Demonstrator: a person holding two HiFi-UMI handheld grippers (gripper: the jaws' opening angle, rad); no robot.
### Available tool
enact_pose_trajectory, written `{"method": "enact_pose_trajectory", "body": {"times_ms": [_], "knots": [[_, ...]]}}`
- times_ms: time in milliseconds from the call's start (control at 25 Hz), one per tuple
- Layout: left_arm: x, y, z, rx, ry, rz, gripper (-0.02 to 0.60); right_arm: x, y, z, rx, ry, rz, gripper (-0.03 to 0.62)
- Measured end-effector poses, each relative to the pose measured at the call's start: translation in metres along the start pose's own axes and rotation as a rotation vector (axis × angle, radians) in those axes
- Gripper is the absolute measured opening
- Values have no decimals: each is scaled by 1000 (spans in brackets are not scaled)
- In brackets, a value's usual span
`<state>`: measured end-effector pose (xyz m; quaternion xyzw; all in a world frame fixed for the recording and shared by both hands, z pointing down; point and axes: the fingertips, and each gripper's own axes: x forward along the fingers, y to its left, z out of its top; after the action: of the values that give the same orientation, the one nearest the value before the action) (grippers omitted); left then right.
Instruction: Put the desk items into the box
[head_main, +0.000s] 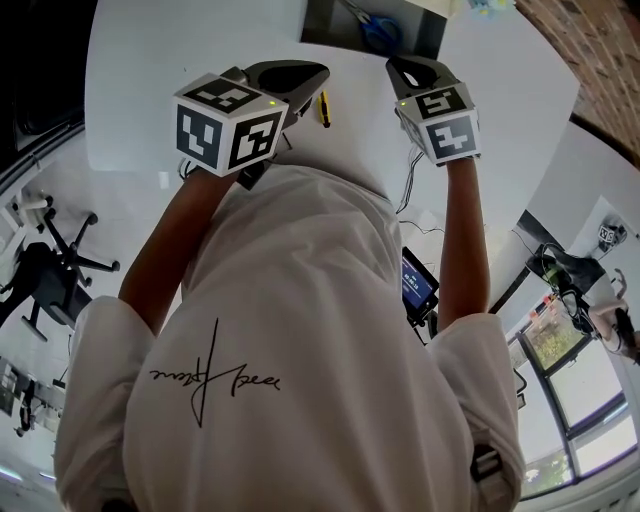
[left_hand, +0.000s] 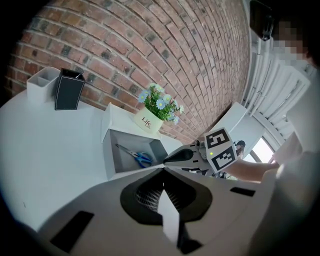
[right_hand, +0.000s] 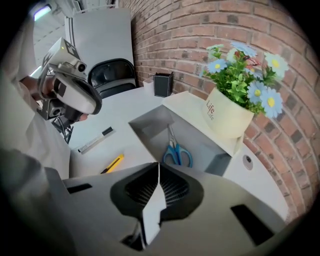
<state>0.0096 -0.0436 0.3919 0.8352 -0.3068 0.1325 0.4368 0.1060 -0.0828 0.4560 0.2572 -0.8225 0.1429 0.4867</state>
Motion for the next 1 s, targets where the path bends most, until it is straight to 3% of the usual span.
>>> {"method": "enact_pose_trajectory", "body": {"times_ms": [480,1000], "knots": [[-1,-24,-4,51,14,-47,5,-20,41,-28,152,-23,-2,32],[-14,-51,-7,123,-1,-98,5,-46,70,-51,231,-86,-3,32]]}}
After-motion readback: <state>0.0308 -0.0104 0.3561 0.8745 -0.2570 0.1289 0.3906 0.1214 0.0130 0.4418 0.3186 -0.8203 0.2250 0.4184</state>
